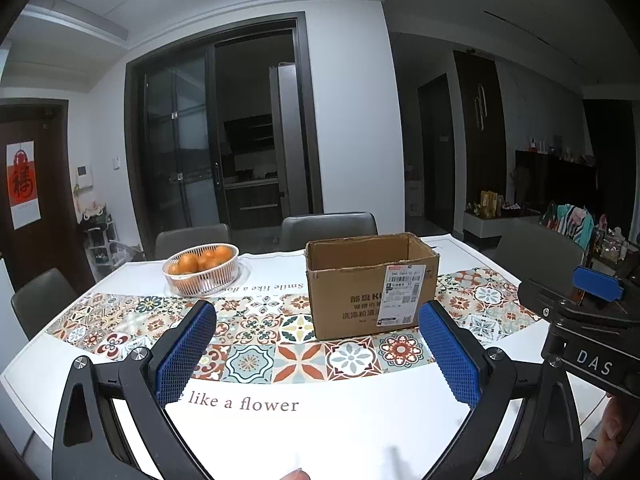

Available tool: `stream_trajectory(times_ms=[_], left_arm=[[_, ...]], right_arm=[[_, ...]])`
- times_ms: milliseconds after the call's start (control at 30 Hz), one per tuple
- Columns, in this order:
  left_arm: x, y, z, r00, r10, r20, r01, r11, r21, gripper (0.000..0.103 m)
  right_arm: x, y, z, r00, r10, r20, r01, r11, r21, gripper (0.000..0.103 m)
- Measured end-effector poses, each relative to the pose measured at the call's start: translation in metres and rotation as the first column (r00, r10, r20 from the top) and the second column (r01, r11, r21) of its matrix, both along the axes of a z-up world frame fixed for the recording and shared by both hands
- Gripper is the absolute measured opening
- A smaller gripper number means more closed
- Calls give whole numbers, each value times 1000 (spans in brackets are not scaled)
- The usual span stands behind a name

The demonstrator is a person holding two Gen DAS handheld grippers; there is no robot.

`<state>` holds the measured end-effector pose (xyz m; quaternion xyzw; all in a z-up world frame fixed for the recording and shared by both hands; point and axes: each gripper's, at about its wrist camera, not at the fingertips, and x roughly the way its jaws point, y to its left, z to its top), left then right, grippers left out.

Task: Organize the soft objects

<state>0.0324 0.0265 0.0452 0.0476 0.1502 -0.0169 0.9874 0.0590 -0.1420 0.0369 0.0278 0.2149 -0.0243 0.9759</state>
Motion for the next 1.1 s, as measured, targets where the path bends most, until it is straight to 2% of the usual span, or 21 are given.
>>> stream_trajectory(times_ms=[1100], left_arm=[[4, 3, -6, 1000, 15, -6, -15, 1000, 4, 103]], right_arm=[[4, 4, -9, 999, 13, -42, -13, 1000, 4, 79]])
